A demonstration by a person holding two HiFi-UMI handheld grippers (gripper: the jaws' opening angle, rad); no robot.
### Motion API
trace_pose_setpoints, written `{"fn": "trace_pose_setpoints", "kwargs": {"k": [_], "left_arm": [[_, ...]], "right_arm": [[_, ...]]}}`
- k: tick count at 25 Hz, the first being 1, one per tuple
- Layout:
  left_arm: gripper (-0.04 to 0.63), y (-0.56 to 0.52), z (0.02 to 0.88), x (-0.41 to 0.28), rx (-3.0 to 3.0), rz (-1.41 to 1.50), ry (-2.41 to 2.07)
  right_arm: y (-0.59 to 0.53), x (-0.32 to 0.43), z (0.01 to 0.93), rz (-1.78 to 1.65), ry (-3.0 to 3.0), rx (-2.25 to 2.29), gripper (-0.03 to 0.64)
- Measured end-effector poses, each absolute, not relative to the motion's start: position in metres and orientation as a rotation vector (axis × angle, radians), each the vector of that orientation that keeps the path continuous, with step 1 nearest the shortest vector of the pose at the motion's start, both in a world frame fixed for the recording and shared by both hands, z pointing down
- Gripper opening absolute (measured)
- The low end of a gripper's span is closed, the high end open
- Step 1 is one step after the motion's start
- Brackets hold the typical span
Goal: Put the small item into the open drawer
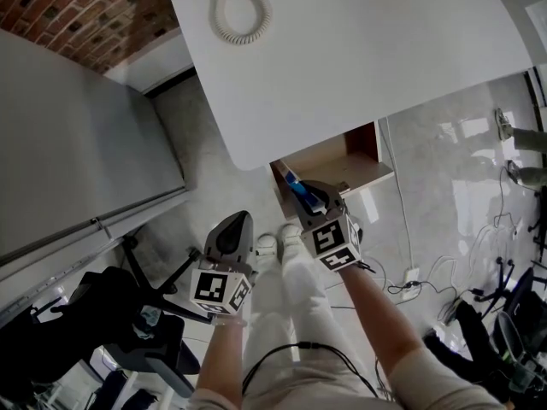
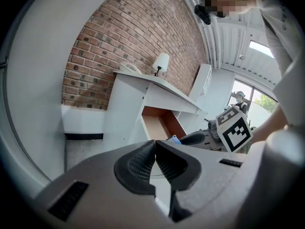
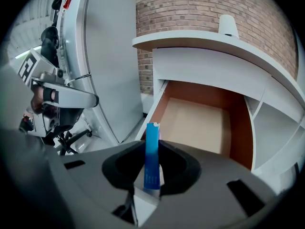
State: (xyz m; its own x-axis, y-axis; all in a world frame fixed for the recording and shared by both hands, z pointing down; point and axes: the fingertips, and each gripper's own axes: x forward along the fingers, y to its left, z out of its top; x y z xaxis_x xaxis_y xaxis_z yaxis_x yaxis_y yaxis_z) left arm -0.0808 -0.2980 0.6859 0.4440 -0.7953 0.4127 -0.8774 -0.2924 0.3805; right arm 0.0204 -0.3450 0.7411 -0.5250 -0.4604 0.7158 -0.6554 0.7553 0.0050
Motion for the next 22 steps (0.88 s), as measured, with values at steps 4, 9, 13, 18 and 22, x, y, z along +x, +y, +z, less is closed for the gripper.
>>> {"fn": "trace_pose_setpoints", "kwargs": {"k": [4,9,13,18,22], "left_arm": [[0.006,-0.298,0.686,-0.082,2.135,0.193,-1.403],[0.006,-0.294,0.686,-0.082,2.131,0.186,-1.406],[0.006,-0.291,0.685,-0.082,2.128,0.179,-1.409],[0.006,-0.291,0.682,-0.085,2.13,0.176,-1.413],[0.006,-0.292,0.676,-0.087,2.141,0.172,-1.418]], "right_arm": [[-0.346,0.019,0.746,0.347,-2.202,0.828,0.091],[-0.345,0.015,0.749,0.342,-2.18,0.816,0.094],[-0.342,0.013,0.75,0.35,-2.188,0.797,0.116],[-0.339,0.008,0.747,0.35,-2.204,0.779,0.133],[-0.336,0.004,0.74,0.348,-2.221,0.763,0.141]]}}
